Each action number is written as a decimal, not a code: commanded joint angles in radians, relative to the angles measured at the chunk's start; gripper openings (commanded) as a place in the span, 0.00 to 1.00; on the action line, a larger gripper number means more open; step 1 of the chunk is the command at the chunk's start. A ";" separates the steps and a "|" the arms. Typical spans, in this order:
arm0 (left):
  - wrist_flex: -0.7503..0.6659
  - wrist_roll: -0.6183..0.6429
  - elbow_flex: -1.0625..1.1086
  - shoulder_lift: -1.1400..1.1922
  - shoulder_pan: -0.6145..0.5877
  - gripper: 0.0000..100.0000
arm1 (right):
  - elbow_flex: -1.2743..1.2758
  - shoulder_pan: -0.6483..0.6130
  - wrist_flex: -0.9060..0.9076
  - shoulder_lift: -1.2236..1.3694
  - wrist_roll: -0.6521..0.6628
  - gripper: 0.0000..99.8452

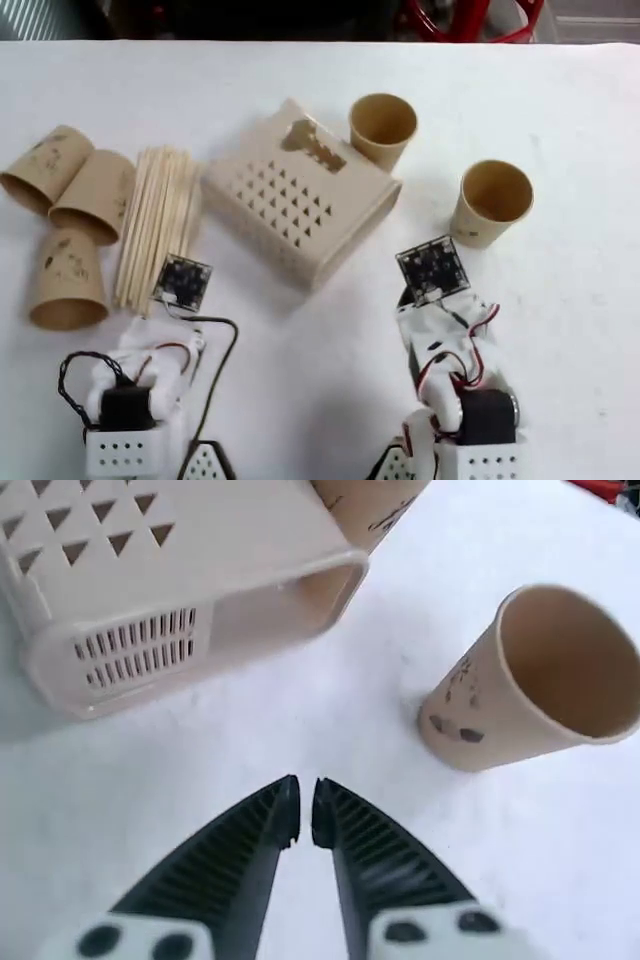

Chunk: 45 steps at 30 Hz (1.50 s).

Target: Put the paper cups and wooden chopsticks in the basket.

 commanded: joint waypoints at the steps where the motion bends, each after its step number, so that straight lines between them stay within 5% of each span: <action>1: 0.002 -0.005 -0.002 -0.002 -0.005 0.08 | 0.049 0.010 -0.008 -0.005 0.006 0.04; 4: 0.002 -0.029 -0.002 -0.004 -0.030 0.08 | 0.115 0.019 -0.028 -0.013 0.011 0.04; 10: -0.221 -0.368 -0.066 -0.004 -0.318 0.08 | 0.176 0.076 -0.030 -0.015 0.014 0.04; 16: -0.215 -0.420 -0.397 0.048 -0.438 0.12 | 0.241 0.096 -0.107 -0.015 0.014 0.04; 20: -0.172 -0.404 -0.723 0.381 -0.443 0.25 | 0.250 0.094 -0.110 -0.015 0.014 0.04; 27: 0.051 -0.310 -1.462 1.310 -0.254 0.28 | 0.264 0.074 -0.114 -0.015 0.014 0.04; 36: 0.440 -0.390 -2.562 2.192 0.018 0.33 | 0.275 0.050 -0.114 -0.015 0.014 0.04; 42: 0.470 -0.385 -3.099 2.629 0.079 0.33 | 0.278 0.051 -0.130 -0.015 0.014 0.04; 45: 0.463 -0.267 -3.303 2.810 0.099 0.33 | 0.302 0.051 -0.160 -0.015 0.014 0.04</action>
